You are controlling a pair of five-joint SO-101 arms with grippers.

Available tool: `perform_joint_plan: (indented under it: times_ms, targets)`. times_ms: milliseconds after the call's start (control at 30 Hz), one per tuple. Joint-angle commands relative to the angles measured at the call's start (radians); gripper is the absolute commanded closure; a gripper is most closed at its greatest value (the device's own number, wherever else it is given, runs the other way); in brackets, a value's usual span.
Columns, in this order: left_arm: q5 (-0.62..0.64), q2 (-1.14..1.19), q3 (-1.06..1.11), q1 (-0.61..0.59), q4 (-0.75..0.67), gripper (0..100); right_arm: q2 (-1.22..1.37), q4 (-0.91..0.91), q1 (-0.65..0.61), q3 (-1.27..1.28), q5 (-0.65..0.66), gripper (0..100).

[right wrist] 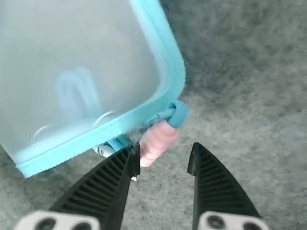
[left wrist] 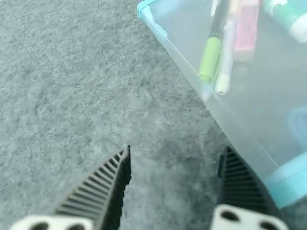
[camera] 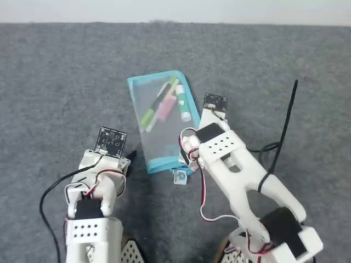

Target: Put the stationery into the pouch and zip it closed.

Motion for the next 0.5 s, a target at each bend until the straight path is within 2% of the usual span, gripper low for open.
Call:
perform_joint_plan:
  times_ms: [0, 467]
  targets:
    - [0.018, 0.008, -0.012, -0.006, -0.035, 72, -0.005, -0.018, 0.025, -0.054, -0.011, 82.6]
    - [0.017, 0.008, -0.004, -0.006, -0.035, 72, 0.050, -0.179, 0.030, -0.017, -0.011, 82.8]
